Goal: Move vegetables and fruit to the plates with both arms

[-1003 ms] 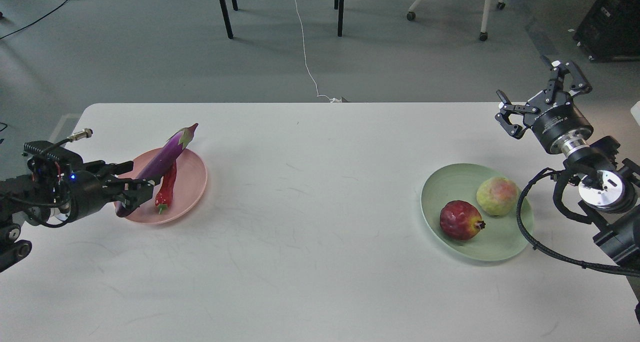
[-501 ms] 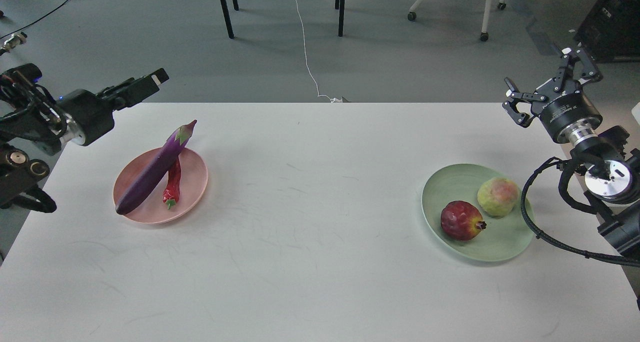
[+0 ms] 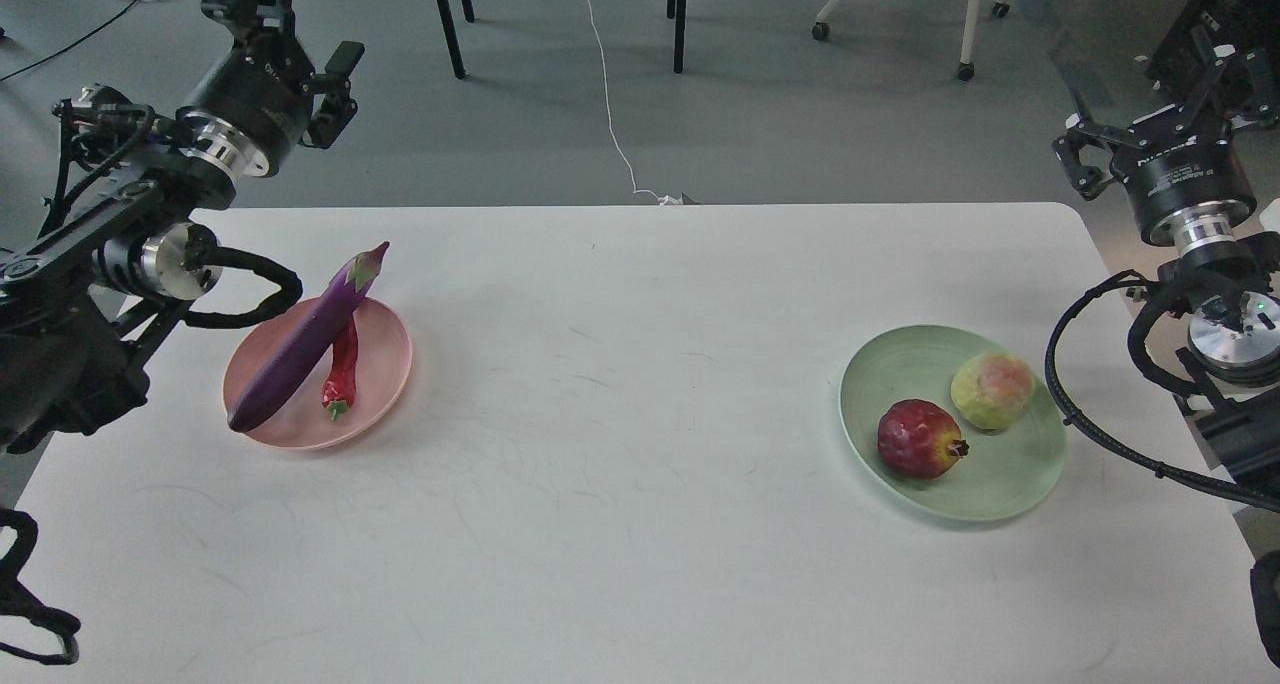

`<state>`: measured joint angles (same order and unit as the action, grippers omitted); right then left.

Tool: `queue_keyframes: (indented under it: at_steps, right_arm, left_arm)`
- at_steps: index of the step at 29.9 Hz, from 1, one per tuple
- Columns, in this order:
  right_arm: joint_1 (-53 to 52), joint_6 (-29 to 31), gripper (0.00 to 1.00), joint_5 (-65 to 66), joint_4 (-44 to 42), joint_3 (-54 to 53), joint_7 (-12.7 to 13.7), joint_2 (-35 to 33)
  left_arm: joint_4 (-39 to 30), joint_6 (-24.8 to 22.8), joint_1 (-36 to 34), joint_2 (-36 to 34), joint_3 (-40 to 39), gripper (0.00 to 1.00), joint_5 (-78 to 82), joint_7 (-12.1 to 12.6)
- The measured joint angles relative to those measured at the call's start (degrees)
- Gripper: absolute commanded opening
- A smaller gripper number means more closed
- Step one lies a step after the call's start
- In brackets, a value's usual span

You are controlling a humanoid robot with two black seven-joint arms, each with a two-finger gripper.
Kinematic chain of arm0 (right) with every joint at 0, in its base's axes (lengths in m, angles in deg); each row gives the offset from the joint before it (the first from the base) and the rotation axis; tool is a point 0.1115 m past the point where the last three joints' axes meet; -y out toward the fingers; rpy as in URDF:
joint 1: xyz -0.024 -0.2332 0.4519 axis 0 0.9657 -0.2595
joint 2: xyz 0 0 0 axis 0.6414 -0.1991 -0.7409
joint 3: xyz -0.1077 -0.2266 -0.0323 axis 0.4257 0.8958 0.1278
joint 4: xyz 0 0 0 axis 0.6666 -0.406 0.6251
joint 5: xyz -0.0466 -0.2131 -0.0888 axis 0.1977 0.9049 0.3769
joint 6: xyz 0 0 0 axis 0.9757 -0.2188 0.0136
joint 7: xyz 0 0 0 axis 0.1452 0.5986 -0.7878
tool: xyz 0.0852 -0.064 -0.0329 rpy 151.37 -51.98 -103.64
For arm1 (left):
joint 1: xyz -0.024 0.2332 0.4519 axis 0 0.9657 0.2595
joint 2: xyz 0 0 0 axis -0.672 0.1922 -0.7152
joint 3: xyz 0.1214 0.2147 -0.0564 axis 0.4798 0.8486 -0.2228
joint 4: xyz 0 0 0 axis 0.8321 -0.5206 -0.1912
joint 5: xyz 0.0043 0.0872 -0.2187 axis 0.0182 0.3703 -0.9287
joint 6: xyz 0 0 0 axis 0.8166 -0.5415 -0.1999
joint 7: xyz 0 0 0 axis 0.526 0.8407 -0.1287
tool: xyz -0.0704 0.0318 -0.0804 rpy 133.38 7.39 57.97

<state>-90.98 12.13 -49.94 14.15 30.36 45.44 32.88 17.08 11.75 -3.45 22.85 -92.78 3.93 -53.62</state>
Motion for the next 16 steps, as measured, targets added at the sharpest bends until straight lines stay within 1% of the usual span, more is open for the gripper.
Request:
queue_keyframes:
  at_steps: [2,3,5,7,11,16]
  right_arm:
    - [-0.2,0.0,0.99,-0.7,-0.8,-0.2,1.0,0.3]
    - [-0.4,0.0,0.99,-1.3,-1.8,-0.3,1.9,0.8]
    - [-0.6,0.0,0.99,-2.5,-4.6,-0.3,4.1,3.1]
    - [-1.3,0.0,0.99,-3.2,-7.9,-0.3,5.2,5.7]
    - [-3.3,0.0,0.99,-3.6,-13.6,0.1,5.7,8.8]
    - [-4.2,0.0,0.99,-3.6,-14.2,0.7,5.5,9.1]
  left_arm:
    - [4.6,-3.1,0.4,1.9,-1.5,0.98,-6.2,0.2]
    - [6.7,-4.5,0.6,2.8,-2.1,0.98,-8.8,0.3]
    - [10.1,-6.8,0.9,4.2,-3.0,0.98,-12.2,0.4]
    - [12.4,-8.6,1.3,5.1,-3.7,0.98,-13.9,0.4]
    - [14.1,-10.9,2.9,5.9,-4.6,0.98,-14.8,0.5]
    - [14.1,-11.0,3.5,6.3,-5.8,0.98,-14.9,0.4]
